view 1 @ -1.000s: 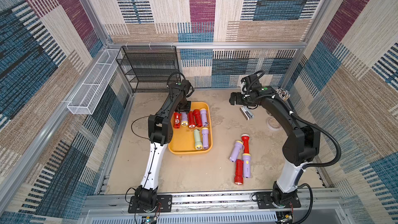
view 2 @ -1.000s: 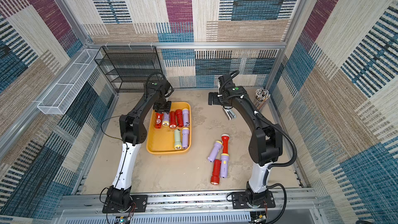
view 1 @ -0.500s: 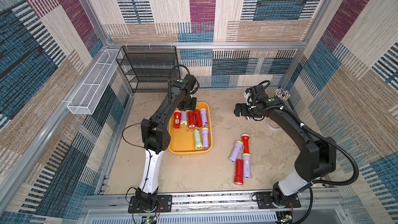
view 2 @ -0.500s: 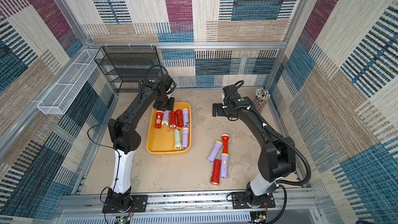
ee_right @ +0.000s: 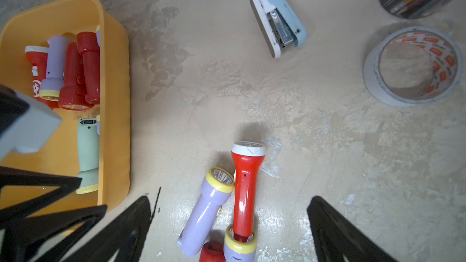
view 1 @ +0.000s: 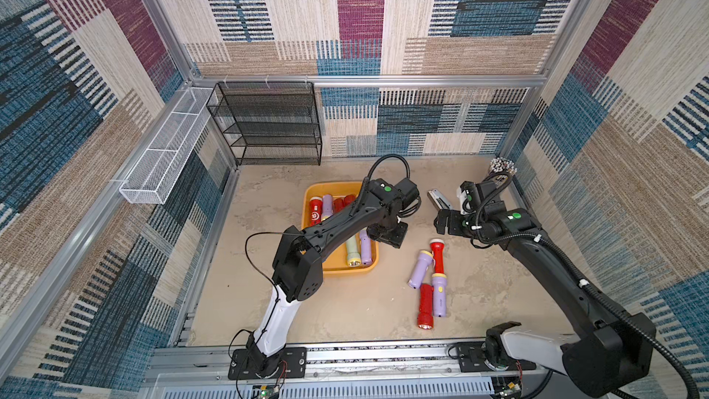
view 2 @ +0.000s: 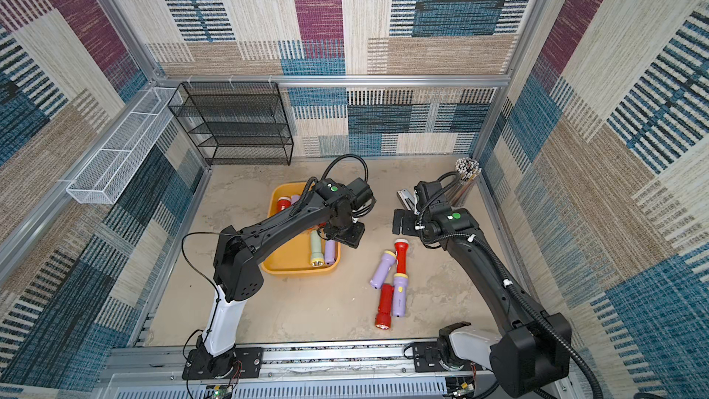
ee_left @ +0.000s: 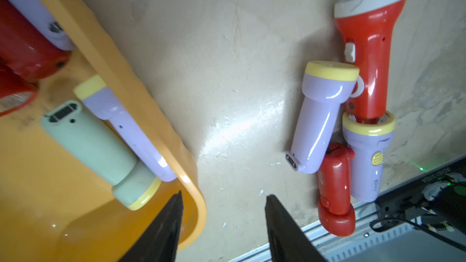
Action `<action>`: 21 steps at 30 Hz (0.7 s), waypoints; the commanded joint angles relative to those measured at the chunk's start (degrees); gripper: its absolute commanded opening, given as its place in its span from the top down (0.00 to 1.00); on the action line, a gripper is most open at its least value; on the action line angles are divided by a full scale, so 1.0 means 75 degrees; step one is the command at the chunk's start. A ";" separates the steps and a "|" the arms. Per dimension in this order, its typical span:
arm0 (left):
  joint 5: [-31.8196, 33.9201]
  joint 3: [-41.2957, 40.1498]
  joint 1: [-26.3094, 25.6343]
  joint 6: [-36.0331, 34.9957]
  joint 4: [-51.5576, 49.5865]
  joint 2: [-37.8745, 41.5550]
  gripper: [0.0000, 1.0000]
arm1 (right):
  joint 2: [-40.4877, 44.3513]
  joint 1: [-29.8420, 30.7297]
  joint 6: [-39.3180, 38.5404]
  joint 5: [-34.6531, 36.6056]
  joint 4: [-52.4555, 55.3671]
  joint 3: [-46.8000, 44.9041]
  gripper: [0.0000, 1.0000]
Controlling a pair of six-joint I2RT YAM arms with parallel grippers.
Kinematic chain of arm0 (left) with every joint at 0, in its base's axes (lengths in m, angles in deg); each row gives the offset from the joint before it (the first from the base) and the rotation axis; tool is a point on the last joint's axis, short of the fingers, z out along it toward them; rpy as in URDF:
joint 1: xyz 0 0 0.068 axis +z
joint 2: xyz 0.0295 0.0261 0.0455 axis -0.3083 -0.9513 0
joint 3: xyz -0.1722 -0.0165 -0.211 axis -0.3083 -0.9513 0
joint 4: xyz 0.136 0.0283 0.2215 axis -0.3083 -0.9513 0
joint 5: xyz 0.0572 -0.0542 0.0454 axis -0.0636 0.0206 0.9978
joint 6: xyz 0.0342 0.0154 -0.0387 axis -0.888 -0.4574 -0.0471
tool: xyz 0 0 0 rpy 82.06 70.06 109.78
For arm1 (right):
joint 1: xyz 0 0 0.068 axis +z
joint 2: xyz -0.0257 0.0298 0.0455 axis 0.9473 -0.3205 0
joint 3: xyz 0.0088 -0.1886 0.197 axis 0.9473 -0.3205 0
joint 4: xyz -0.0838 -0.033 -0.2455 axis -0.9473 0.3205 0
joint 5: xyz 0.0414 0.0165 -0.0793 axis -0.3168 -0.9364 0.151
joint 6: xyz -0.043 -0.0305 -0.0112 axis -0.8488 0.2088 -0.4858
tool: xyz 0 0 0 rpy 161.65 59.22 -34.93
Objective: Put the flashlights into the storage boxes
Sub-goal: Pick up the flashlight from the center of the board.
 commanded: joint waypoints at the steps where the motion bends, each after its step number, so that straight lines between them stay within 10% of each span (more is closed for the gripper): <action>1: -0.0247 -0.0666 -0.0193 0.0351 0.0939 0.0275 0.41 | 0.0247 -0.0005 0.0348 0.0266 0.0211 -0.0025 0.00; 21: -0.0608 -0.1278 -0.1416 0.0290 0.2077 -0.0299 0.41 | 0.1560 -0.0087 0.1311 0.0635 0.1495 -0.0335 0.00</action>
